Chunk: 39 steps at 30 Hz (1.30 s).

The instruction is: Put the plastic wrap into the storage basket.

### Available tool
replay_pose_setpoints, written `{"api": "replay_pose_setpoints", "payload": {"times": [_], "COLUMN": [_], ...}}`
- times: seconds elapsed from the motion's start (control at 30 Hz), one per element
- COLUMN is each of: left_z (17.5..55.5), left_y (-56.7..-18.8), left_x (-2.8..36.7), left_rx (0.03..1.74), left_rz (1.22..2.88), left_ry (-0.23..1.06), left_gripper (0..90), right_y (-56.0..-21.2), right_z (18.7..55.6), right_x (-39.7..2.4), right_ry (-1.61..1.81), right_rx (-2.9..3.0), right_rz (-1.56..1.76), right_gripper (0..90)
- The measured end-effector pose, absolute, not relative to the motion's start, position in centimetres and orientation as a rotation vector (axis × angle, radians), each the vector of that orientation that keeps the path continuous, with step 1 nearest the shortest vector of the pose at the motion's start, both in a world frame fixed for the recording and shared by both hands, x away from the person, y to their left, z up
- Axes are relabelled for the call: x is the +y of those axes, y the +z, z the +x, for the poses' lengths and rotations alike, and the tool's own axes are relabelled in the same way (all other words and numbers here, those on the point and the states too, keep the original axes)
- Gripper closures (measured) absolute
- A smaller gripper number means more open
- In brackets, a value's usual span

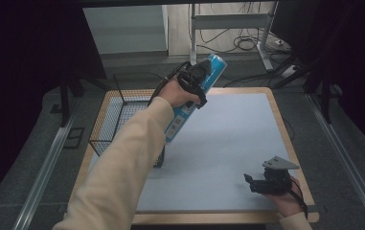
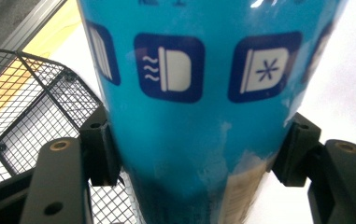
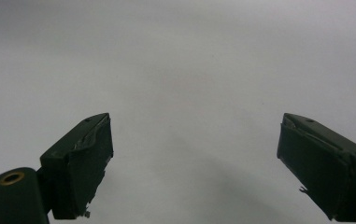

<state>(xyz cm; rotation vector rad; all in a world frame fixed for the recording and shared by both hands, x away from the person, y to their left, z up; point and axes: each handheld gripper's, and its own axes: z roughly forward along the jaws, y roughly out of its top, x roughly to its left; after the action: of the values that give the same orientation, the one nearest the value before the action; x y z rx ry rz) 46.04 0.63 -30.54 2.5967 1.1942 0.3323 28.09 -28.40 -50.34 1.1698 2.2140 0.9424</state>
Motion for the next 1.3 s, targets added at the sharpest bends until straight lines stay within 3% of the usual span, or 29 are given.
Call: {"api": "replay_pose_setpoints", "payload": {"times": [0.93,1.3], "left_z": [47.4,48.0], "left_y": [-30.3,-31.8], "left_x": [5.8,8.7], "left_rx": [1.355,1.440], "left_rz": [2.546,2.537], "left_ry": [0.395,0.411], "left_gripper": [31.4,31.4], "right_y": [-50.4,-50.5], "right_z": [28.1,28.1], "right_x": [-28.5,-28.4], "right_ry": [0.937,0.929], "right_rx": [2.209,2.218], "right_rz": [1.175,1.172], "right_gripper": [11.0,11.1]}}
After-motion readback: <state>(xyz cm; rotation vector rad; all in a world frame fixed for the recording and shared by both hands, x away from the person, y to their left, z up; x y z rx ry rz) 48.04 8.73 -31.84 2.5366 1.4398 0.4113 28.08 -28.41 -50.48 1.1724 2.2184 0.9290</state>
